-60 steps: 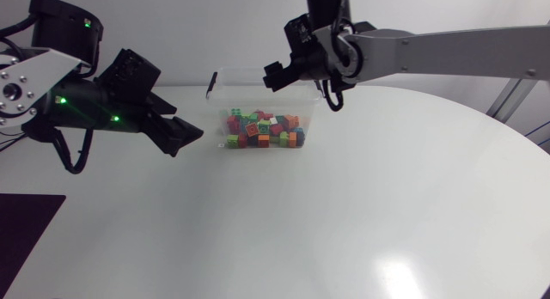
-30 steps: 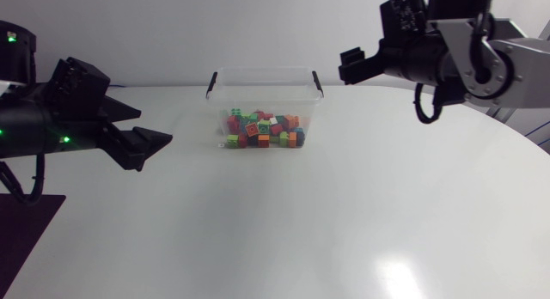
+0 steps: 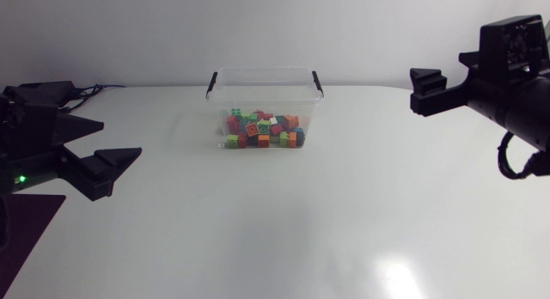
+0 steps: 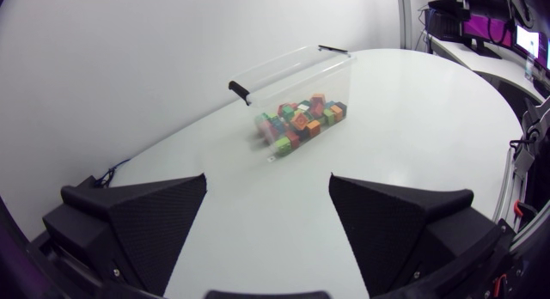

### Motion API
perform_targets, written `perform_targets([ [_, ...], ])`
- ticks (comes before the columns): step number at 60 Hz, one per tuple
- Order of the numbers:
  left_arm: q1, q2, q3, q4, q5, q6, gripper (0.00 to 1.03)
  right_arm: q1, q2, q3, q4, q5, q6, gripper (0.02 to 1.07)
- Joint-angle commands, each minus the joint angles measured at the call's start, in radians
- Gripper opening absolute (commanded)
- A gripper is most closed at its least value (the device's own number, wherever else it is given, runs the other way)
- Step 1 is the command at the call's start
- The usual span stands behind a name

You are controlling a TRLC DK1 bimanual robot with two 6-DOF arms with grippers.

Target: Place the duplo bricks in the container

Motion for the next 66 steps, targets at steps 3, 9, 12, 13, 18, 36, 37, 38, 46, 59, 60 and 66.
perform_targets([
  [3,0.043,-0.068,-0.065,0.030,0.000,0.008,0.99,-0.028,-0.089,-0.083,0.000,0.017,-0.034,1.02],
  [9,0.071,-0.123,-0.110,0.042,0.000,0.009,0.99,-0.048,-0.163,-0.141,0.003,0.019,-0.042,1.02],
  [12,0.075,-0.146,-0.127,0.045,0.000,0.009,0.99,-0.062,-0.192,-0.168,0.008,0.017,-0.051,1.02],
  [13,0.077,-0.162,-0.136,0.046,0.000,0.011,0.99,-0.066,-0.207,-0.184,0.009,0.019,-0.057,1.02],
  [18,0.086,-0.238,-0.182,0.062,-0.006,0.019,0.99,-0.086,-0.285,-0.250,0.029,0.019,-0.088,1.02],
  [36,0.145,-0.353,-0.270,0.124,-0.025,-0.009,0.99,-0.143,-0.454,-0.370,0.029,0.004,-0.095,1.02],
  [37,0.144,-0.360,-0.277,0.129,-0.029,-0.017,0.99,-0.144,-0.462,-0.376,0.028,0.001,-0.089,1.02],
  [38,0.142,-0.367,-0.285,0.134,-0.034,-0.025,0.99,-0.146,-0.471,-0.384,0.026,-0.003,-0.082,1.02],
  [46,0.127,-0.421,-0.344,0.173,-0.066,-0.088,0.99,-0.158,-0.538,-0.439,0.015,-0.028,-0.029,1.02],
  [59,0.102,-0.509,-0.442,0.237,-0.121,-0.192,0.99,-0.177,-0.647,-0.529,-0.003,-0.069,0.058,1.02],
  [60,0.100,-0.517,-0.450,0.243,-0.125,-0.201,0.99,-0.179,-0.657,-0.537,-0.005,-0.073,0.066,1.02],
  [66,0.089,-0.556,-0.494,0.272,-0.149,-0.247,0.99,-0.187,-0.706,-0.578,-0.013,-0.091,0.105,1.02],
])
